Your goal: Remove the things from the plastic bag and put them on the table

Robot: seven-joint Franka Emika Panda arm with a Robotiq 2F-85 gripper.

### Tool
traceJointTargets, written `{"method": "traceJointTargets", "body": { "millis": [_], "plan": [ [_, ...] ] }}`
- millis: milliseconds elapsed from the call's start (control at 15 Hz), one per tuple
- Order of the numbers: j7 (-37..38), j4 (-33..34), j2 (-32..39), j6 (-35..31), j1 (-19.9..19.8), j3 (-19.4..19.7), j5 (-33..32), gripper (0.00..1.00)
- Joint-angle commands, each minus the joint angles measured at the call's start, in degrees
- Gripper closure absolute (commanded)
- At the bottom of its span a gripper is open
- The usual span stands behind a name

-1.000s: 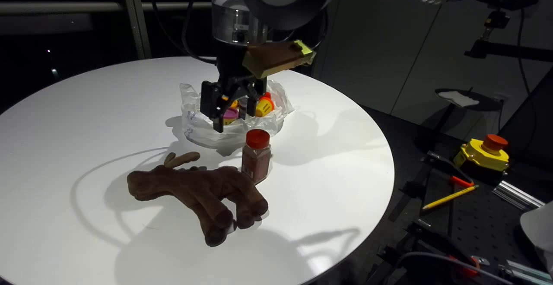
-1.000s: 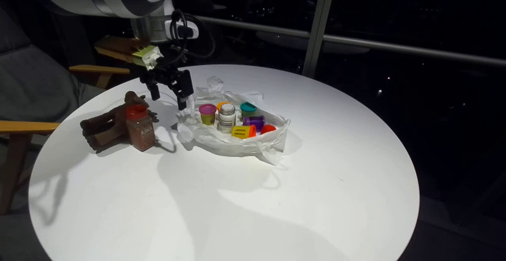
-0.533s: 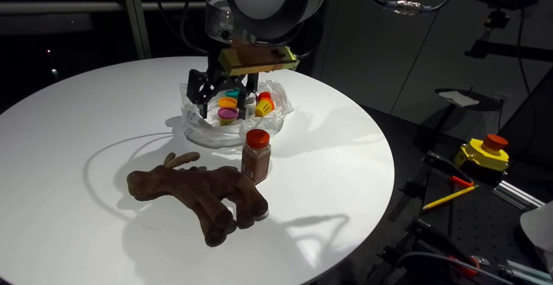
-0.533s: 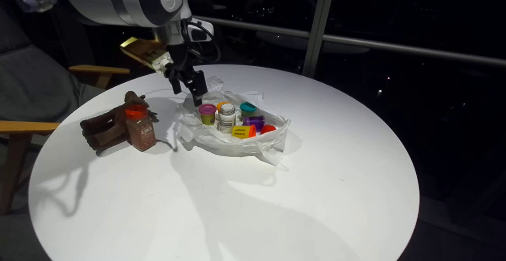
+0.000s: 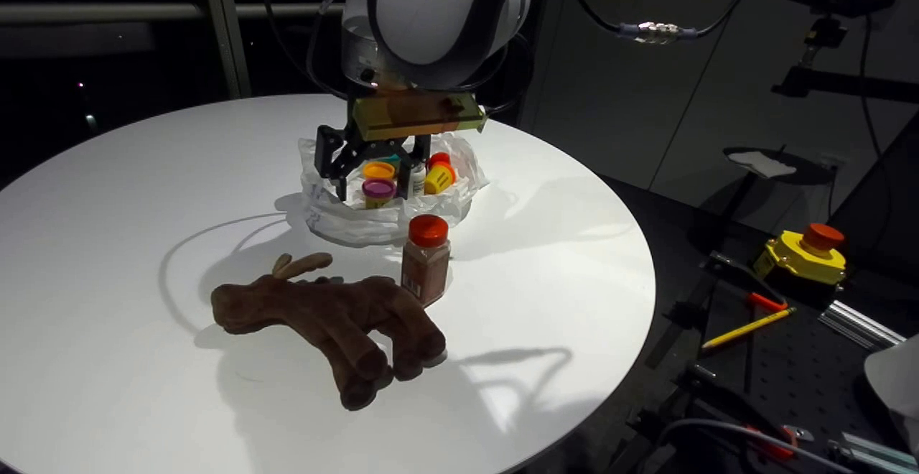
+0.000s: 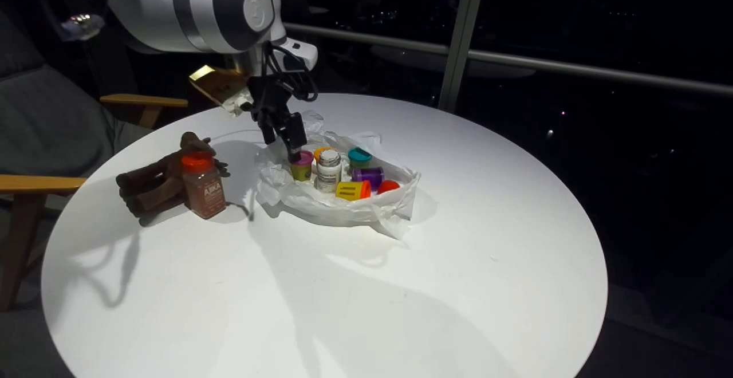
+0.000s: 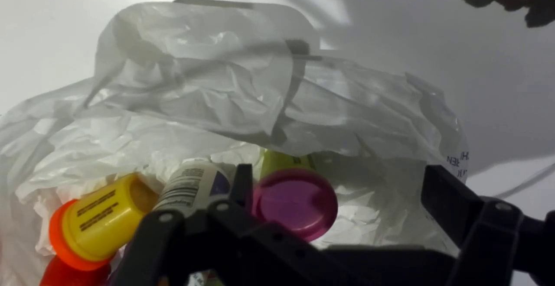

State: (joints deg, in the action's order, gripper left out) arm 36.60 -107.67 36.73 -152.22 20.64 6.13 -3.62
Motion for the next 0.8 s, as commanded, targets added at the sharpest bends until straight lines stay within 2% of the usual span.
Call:
{"method": "traceJointTargets", "body": {
  "millis": [0,533,733],
  "plan": [
    [4.5,3.5,2.6,0.8,2.3,1.9,-1.0,0.00],
    [11.3,7.2,5.7,1.4,4.5,4.9,-2.5,0.00],
    [11.0,6.9,4.7,2.3,3.8,4.1,-2.3,0.00]
  ]
}}
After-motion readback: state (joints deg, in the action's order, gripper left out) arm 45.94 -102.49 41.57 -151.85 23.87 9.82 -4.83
